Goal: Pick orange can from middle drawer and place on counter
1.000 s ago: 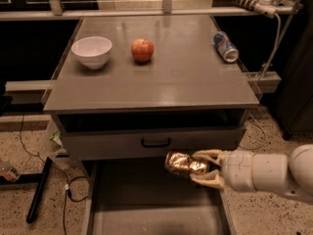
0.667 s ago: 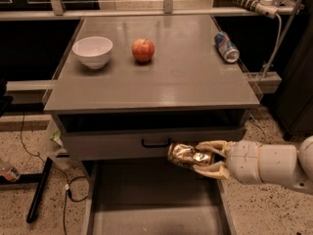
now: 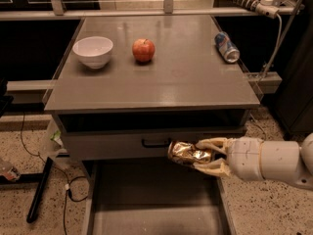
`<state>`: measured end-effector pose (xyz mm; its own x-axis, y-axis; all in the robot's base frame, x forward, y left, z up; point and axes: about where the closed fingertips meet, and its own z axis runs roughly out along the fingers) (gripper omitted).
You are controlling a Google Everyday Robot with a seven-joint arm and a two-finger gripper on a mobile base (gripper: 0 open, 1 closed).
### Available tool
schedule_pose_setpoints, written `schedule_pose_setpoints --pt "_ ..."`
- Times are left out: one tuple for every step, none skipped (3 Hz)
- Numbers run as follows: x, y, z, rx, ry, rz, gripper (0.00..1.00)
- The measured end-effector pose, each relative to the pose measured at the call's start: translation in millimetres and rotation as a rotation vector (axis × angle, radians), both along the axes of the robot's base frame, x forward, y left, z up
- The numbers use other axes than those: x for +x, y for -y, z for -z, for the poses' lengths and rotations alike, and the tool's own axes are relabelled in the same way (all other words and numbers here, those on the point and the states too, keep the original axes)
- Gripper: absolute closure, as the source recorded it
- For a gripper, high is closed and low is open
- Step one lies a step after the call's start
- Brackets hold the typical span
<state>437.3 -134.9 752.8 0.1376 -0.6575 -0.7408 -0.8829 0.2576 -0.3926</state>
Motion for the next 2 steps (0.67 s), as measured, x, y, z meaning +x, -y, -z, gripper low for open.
schedule_pose_setpoints --pt "10 -7 -60 0.013 0.098 -0.034 1.00" --pt "20 -15 -139 0.014 0.244 -0.060 1.00"
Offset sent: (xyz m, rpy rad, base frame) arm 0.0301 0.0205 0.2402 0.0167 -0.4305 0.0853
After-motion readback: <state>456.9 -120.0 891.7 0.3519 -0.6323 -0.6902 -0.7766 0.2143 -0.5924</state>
